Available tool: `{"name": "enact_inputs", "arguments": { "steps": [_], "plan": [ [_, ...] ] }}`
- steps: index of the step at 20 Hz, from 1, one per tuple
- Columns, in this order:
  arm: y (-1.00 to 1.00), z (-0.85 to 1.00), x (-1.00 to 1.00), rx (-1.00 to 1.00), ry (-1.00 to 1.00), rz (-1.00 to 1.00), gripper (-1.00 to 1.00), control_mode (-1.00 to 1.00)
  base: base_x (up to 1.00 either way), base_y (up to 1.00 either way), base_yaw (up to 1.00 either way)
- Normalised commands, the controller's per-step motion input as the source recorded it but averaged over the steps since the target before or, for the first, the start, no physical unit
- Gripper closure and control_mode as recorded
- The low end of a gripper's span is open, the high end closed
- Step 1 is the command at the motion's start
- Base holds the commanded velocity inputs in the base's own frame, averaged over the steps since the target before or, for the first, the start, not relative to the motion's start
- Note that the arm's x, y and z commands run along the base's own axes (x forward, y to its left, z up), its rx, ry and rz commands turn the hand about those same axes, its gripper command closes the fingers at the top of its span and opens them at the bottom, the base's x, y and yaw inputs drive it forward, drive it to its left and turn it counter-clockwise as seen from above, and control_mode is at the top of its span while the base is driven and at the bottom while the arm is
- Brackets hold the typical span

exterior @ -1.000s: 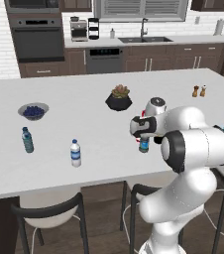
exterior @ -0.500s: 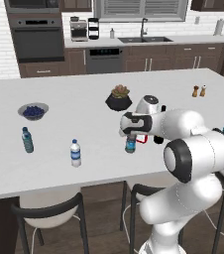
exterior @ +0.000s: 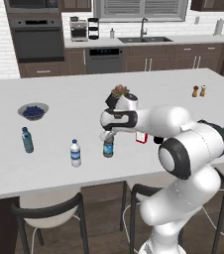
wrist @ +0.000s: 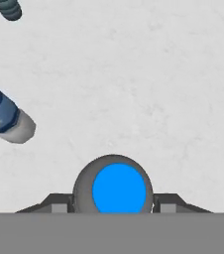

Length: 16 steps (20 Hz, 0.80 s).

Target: Move the plastic bottles in the middle to the plastics group, and the glass bottles in the middle to the glass group.

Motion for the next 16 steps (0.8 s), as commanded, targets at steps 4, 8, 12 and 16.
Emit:
{"name": "enact_inputs", "arguments": {
  "steps": [4, 8, 12, 16],
  "plan": [
    [0.77, -0.15, -0.01, -0.04, -0.13, 0.26, 1.00, -1.00, 0.00, 0.00, 0.00],
    [0.53, -0.22, 0.00, -0.02, -0.07, 0.24, 1.00, -1.00, 0.00, 0.00, 0.00],
    [0.49, -0.01, 0.00, 0.00, 0.00, 0.23, 1.00, -1.00, 0.00, 0.00, 0.00],
    [0.15, -0.01, 0.02, -0.01, 0.00, 0.16, 1.00, -1.00, 0.00, 0.00, 0.00]
  ]
}}
